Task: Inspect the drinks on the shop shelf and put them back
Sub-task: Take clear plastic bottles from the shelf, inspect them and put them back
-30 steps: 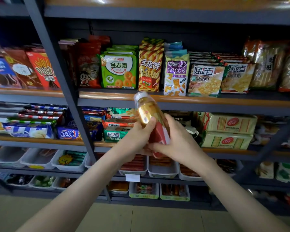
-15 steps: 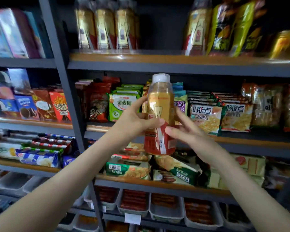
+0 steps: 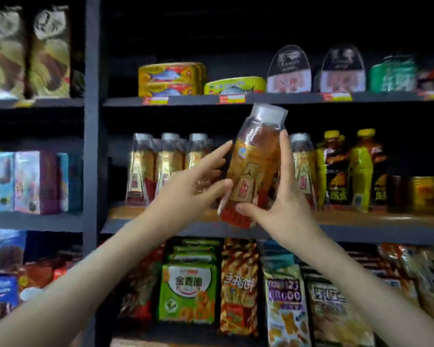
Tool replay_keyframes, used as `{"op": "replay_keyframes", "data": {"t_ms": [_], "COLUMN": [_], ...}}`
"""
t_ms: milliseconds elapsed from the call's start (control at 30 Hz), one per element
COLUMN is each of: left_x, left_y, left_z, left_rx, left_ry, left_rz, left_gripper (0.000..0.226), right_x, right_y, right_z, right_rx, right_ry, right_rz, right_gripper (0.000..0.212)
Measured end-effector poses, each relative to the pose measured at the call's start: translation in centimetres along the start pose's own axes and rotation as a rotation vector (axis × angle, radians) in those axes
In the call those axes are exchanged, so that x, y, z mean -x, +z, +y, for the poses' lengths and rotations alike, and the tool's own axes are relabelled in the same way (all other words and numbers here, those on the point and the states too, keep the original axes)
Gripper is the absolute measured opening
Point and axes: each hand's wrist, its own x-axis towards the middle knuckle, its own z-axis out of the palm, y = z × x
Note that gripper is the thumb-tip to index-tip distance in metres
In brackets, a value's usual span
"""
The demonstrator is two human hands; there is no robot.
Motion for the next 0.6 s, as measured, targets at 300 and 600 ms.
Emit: {"op": "replay_keyframes", "data": {"t_ms": [300, 600], "left_x": [-5.4, -7.0], "left_y": [-2.3, -0.4], "left_z": [-11.2, -14.7], "left_rx": [-0.736, -0.826], "left_ry": [0.31, 0.279], "left_rz": [0.159, 0.133], "left_gripper": [0.06, 0.065], "right_x": [-5.7, -8.4], "right_y": [2.1, 2.9], "right_z": [5.8, 8.4], "right_rx": [0.078, 0.251], "right_ry": [0.106, 0.397], "right_rz": [0.137, -0.219], "right_gripper": [0.122, 0.12]}}
